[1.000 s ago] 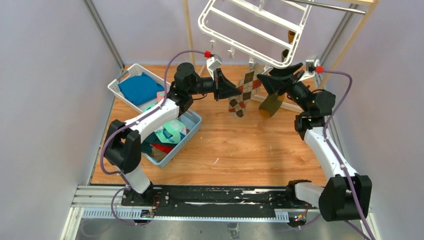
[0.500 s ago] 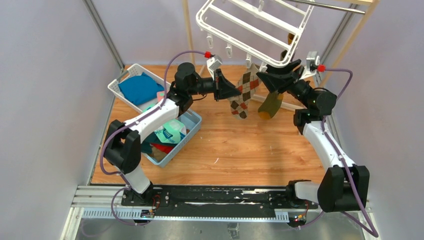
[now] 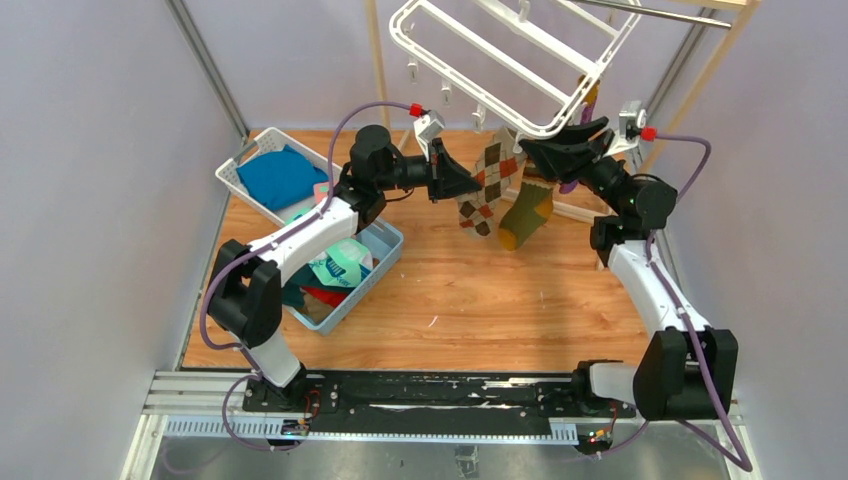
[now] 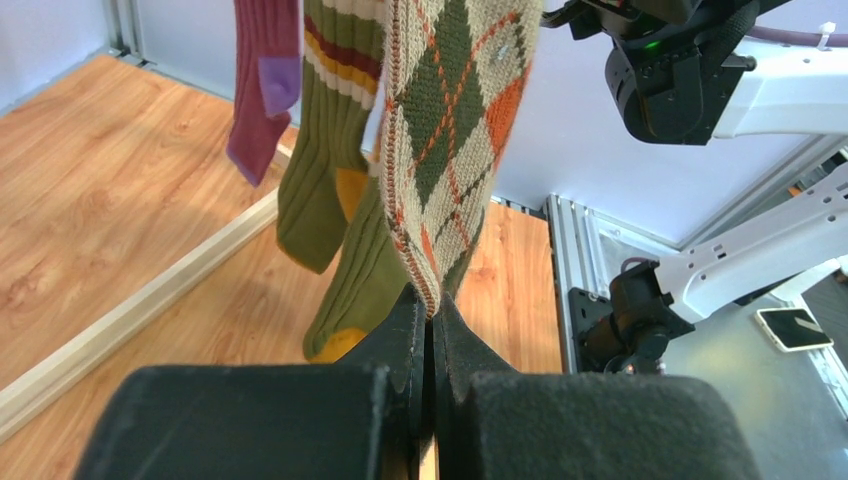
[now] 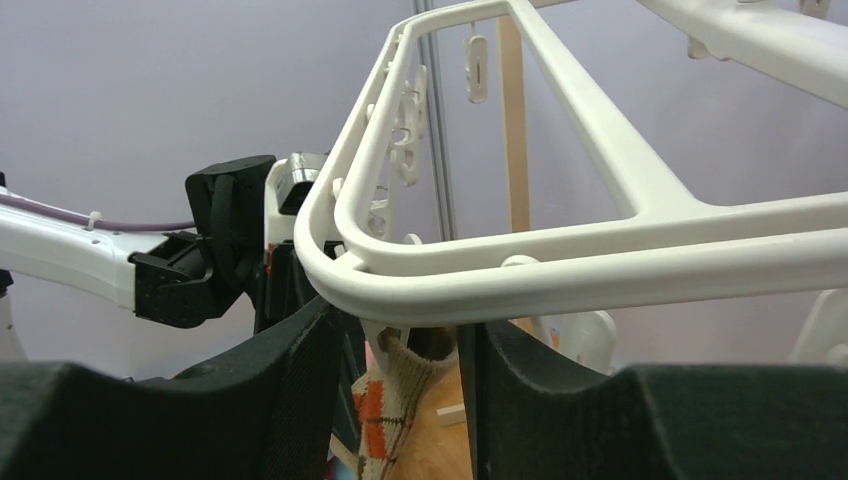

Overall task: Remove the socks clipped to the hanger
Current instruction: Remove the sock from the hanger.

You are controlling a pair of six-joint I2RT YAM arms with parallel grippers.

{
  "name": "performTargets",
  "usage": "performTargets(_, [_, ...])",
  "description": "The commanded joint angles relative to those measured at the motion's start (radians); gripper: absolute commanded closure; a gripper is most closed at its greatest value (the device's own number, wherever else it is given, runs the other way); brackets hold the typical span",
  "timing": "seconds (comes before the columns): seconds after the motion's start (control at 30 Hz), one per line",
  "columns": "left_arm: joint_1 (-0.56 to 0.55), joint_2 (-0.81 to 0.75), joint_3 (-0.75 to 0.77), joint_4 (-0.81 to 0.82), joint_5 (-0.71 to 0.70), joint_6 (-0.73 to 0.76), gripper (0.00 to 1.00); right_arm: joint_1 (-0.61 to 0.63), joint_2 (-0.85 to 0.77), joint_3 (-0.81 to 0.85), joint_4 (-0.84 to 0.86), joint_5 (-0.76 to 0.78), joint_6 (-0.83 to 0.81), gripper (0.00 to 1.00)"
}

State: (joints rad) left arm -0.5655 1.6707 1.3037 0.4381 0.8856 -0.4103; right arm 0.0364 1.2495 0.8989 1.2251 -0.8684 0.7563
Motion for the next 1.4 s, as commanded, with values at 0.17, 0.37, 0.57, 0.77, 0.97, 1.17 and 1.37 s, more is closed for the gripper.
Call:
performTargets(0.17, [-0.010,-0.018,0.037,0.004,0.007,0.002,1.00,0.052,-0.035,0.007,-0.157,0.084,-0.173,0.44])
performTargets(0.37, [-0.018,-0.023,0.020,0.004,0.007,0.012,1.00,0.087,-0.010,0.011,-0.122,0.084,-0.162,0.44])
performTargets(0.57, [-0.022,-0.017,0.026,0.004,0.006,0.008,1.00,0.096,0.016,0.023,-0.053,0.076,-0.119,0.54])
performTargets(0.77, [-0.022,-0.014,0.013,0.004,0.005,0.015,1.00,0.087,0.021,0.017,0.030,0.079,-0.049,0.53])
performTargets(0.97, [-0.022,-0.012,0.013,0.004,0.005,0.014,1.00,0.068,0.036,0.036,0.076,0.080,0.009,0.50])
performTargets(1.17, [-0.022,-0.012,0.014,0.004,0.004,0.015,1.00,0.065,0.038,0.030,0.082,0.084,0.017,0.58])
performTargets(1.37, [-0.022,-0.012,0.007,0.004,0.002,0.017,1.00,0.058,0.037,0.025,0.091,0.108,0.052,0.69])
